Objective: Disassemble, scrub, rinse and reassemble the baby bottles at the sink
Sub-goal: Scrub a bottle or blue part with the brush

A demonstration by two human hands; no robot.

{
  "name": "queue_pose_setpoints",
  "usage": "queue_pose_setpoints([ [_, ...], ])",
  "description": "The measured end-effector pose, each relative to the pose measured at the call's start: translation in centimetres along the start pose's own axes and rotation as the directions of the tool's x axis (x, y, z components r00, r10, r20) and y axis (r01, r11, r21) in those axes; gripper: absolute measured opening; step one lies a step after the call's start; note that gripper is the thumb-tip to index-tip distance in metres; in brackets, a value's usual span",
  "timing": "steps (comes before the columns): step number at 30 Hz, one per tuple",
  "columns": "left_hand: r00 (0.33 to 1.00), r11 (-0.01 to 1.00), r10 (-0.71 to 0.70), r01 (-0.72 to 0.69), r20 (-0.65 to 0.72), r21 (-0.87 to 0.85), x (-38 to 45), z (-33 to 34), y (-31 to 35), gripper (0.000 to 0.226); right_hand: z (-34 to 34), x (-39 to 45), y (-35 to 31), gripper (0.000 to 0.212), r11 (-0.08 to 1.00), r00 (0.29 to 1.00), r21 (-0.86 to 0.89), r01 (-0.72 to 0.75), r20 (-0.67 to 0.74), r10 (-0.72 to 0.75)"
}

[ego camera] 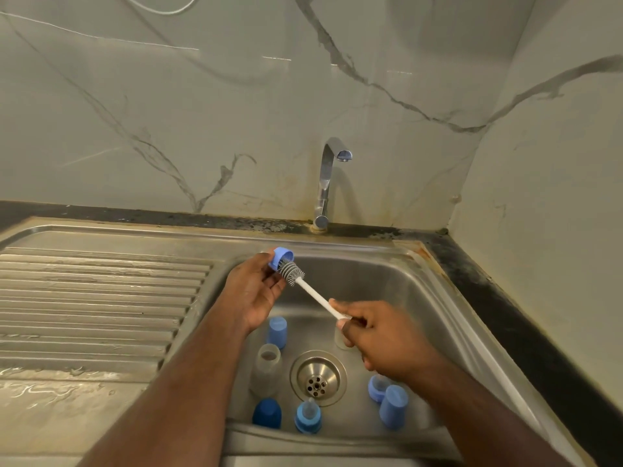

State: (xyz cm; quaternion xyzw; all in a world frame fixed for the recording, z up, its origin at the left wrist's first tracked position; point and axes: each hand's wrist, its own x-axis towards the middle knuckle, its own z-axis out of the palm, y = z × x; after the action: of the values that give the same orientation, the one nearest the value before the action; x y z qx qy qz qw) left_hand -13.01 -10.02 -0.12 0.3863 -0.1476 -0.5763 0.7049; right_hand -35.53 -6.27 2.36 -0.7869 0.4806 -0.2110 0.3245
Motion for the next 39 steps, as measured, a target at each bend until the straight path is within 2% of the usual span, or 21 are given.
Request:
queue_pose_setpoints([
  [1,1.000,1.000,-0.004,0.004,0.012,-0.014,0.0,0.0,0.0,0.024,-0.2,-0.2,0.1,0.039,0.993,1.000,0.112,-0.028,0.002,0.028],
  [2,1.000,1.000,-0.008,0.009,0.025,-0.029,0.0,0.0,0.1,0.020,-0.3,-0.2,0.2,0.038,0.989,0.999,0.146,-0.035,-0.014,0.038],
  [4,0.999,0.999,-0.021,0.023,0.041,-0.047,-0.1,0.0,0.1,0.016,-0.3,-0.1,0.3,0.039,0.999,0.996,-0.036,-0.001,-0.089,-0.003],
  [6,0.998,0.999,-0.043,0.044,0.042,-0.009,0.1,-0.2,0.0,0.020,-0.1,0.0,0.1,0.042,0.951,0.987,-0.306,0.046,-0.132,-0.090],
  [7,0.998,0.998,-0.053,0.052,0.040,0.035,0.1,-0.3,0.0,0.025,0.1,0.1,-0.1,0.044,0.920,0.982,-0.387,0.066,-0.141,-0.130],
  [10,0.999,0.990,-0.049,0.045,0.023,0.133,0.3,-0.5,-0.2,0.036,0.4,0.1,-0.3,0.046,0.879,0.978,-0.466,0.101,-0.115,-0.173],
  [17,1.000,0.999,0.013,-0.014,0.028,0.044,0.4,-0.4,-0.3,0.027,1.2,0.4,-0.2,0.048,0.799,0.981,-0.601,0.039,-0.128,-0.144],
  [19,0.999,1.000,0.008,-0.008,0.032,0.003,0.4,-0.6,-0.2,0.033,1.5,0.5,-0.4,0.046,0.873,0.987,-0.486,0.052,-0.105,-0.118],
  [21,0.999,0.999,-0.001,0.003,0.038,-0.048,0.5,-0.8,-0.2,0.029,1.5,0.4,-0.5,0.043,0.983,0.999,-0.181,0.022,-0.039,-0.030],
  [22,0.999,0.998,-0.006,0.009,0.042,-0.067,0.6,-0.8,-0.2,0.026,1.3,0.3,-0.5,0.041,0.999,1.000,-0.041,-0.003,-0.018,0.002],
  [23,0.999,0.997,-0.008,0.012,0.047,-0.080,0.6,-0.9,-0.1,0.025,1.0,0.2,-0.5,0.040,1.000,1.000,0.020,-0.010,-0.024,0.011],
  [24,0.998,0.996,-0.008,0.013,0.057,-0.089,0.6,-0.9,-0.1,0.025,0.7,0.0,-0.5,0.040,1.000,0.999,0.000,0.000,-0.053,0.000],
  [27,0.998,0.997,-0.002,0.007,0.066,-0.077,0.6,-0.8,0.0,0.023,0.1,0.2,-0.5,0.043,0.955,0.982,-0.294,0.035,-0.167,-0.088],
  [29,0.997,0.998,-0.010,0.014,0.072,-0.058,0.5,-0.7,0.0,0.021,0.1,0.3,-0.5,0.045,0.896,0.980,-0.443,0.022,-0.169,-0.107],
  [30,0.997,0.998,-0.013,0.017,0.073,-0.055,0.5,-0.7,0.0,0.021,0.1,0.3,-0.5,0.046,0.883,0.981,-0.469,0.011,-0.165,-0.100],
  [34,0.998,0.997,-0.006,0.010,0.056,-0.071,0.6,-0.9,0.1,0.024,0.1,-0.2,-0.6,0.045,0.920,0.970,-0.386,0.063,-0.194,-0.148],
  [39,0.998,1.000,-0.009,0.011,0.064,-0.028,0.5,-0.8,-0.1,0.030,0.9,0.4,-0.5,0.048,0.812,0.979,-0.583,0.038,-0.140,-0.147],
])
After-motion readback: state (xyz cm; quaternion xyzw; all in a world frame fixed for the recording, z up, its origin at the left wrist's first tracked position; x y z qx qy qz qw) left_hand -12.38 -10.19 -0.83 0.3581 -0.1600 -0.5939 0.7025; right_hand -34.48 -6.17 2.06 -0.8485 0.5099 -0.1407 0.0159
